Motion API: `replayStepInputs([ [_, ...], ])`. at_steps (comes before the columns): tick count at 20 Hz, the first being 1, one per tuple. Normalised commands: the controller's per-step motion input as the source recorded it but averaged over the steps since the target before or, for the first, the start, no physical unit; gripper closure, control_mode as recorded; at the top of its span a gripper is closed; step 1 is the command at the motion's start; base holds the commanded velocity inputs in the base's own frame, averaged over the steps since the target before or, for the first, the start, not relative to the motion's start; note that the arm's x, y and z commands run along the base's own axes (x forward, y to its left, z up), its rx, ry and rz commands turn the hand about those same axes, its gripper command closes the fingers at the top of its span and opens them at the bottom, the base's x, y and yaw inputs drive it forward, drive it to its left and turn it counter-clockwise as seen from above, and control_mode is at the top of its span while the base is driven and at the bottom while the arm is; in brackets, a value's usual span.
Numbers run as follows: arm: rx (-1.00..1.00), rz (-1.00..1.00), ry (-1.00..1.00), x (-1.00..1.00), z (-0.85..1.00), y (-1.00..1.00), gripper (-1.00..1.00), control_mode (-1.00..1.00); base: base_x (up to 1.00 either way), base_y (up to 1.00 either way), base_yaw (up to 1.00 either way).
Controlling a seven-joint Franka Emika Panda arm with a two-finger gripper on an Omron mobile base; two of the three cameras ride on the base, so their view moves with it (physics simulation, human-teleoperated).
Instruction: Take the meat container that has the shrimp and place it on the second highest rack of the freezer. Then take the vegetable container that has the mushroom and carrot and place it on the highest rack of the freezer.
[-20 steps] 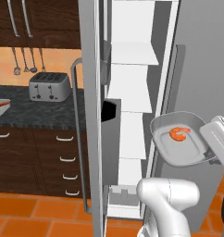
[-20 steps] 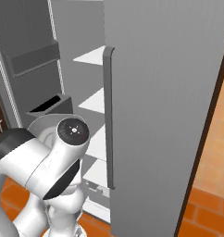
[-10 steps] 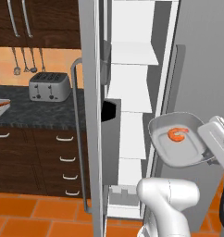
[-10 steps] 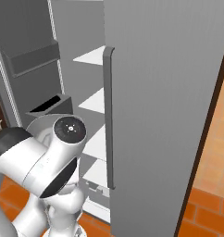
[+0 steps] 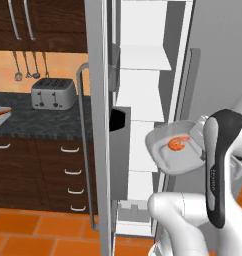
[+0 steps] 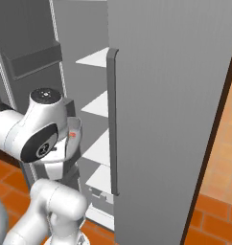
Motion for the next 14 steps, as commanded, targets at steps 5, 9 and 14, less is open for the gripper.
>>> replayStepInputs([
  [5, 0.0, -0.01, 0.01, 0.9, 0.0, -0.11, 1.0, -1.0, 0.0, 0.0, 0.0],
  [9, -0.07, 0.0, 0.01, 0.99, 0.11, 0.03, 1.0, -1.0, 0.0, 0.0, 0.0],
  [14, 0.0, -0.03, 0.0, 0.69, 0.03, 0.0, 1.0, -1.0, 0.0, 0.0, 0.0],
])
